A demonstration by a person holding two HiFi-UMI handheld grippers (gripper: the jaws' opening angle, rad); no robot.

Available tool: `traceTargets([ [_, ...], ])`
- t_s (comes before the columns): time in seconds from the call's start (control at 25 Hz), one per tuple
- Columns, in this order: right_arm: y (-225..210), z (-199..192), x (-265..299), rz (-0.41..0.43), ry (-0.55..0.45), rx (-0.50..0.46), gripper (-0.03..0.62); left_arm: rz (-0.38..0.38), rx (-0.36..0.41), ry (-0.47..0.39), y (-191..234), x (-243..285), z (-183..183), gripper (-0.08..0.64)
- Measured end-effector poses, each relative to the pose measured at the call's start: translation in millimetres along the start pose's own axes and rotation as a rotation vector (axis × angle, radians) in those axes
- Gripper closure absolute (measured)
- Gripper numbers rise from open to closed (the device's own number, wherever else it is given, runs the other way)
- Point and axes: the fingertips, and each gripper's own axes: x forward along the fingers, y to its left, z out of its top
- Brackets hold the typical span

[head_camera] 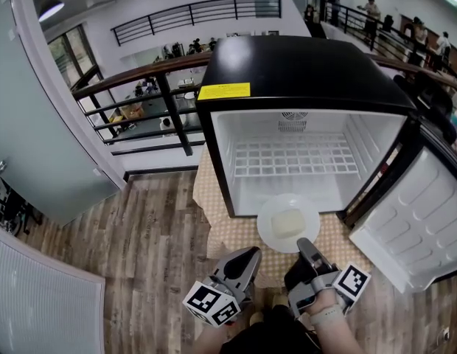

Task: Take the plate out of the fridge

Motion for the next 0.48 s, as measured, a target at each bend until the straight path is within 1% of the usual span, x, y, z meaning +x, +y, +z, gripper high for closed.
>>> traceTargets([
  [0.16,-4.0,-3.4,-5.6,-0.002,-0.001,0.014,0.541,0.003,0.003,0.008,-2.1,-4.6,-2.6,0.554],
  [0.48,-3.2,0.0,-15.0,0.007,-0.004,0.008,0.541,-0.01,0.006,0.001,-12.6,-1.3,-1.2,0.554],
])
